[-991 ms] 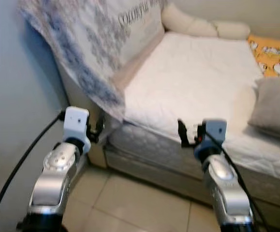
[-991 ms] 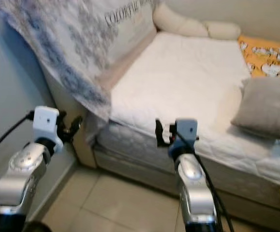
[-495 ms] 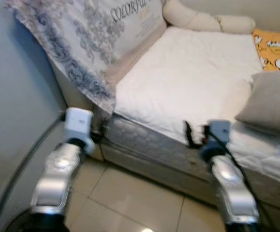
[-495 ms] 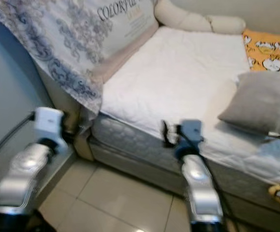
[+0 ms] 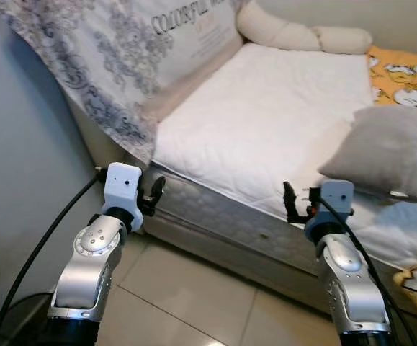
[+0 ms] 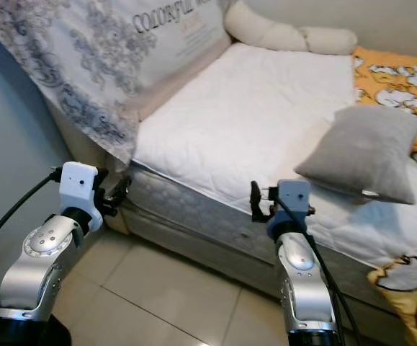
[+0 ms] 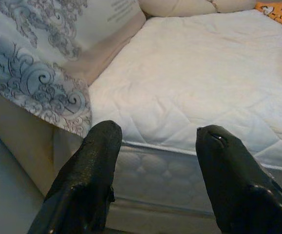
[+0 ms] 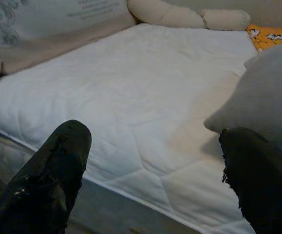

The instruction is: Clean up the room

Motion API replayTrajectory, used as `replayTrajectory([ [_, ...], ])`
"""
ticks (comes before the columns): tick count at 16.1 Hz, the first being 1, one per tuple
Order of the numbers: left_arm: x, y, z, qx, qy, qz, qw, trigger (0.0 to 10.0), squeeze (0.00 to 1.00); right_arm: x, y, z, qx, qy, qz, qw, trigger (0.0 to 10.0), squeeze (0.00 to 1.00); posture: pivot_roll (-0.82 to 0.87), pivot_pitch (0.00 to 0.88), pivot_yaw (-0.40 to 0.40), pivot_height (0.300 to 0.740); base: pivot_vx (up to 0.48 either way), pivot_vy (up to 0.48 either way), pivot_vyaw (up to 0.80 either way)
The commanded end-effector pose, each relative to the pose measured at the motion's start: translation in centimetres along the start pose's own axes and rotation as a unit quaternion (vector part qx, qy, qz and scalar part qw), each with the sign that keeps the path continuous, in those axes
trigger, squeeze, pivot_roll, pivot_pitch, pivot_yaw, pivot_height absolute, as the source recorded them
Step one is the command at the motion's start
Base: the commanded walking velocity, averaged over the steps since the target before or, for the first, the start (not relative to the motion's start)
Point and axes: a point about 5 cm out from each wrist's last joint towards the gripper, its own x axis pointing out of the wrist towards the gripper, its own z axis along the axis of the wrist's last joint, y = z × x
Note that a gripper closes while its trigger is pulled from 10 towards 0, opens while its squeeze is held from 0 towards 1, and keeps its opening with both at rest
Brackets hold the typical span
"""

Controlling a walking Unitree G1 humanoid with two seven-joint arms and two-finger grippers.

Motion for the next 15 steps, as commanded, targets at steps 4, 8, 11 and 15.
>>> replayTrajectory([
  [4,-0.02,0.53,0.16,-0.010,0.000,0.010,1.000,10.0,0.00,0.15,0.93,0.16,-0.004,0.004,0.013,1.000,10.0,0.00,-0.05,0.000,0.020,0.740,0.000,-0.067,-0.36],
  [8,-0.01,0.51,0.24,-0.004,-0.007,0.003,1.000,10.0,0.00,0.28,0.61,0.30,-0.004,0.000,0.003,1.000,10.0,0.00,-0.05,0.000,0.019,0.740,0.000,0.000,-0.80],
  [11,0.02,0.46,0.22,-0.005,-0.007,0.003,1.000,10.0,0.00,0.38,0.19,0.36,-0.008,-0.001,-0.011,1.000,10.0,0.00,-0.05,0.000,0.018,0.740,0.000,0.000,-0.80],
  [15,0.00,0.47,0.19,-0.008,-0.007,0.005,1.000,10.0,0.00,0.38,0.09,0.44,-0.010,-0.004,-0.016,1.000,10.0,0.00,-0.05,0.000,0.018,0.740,0.000,0.000,-0.52],
])
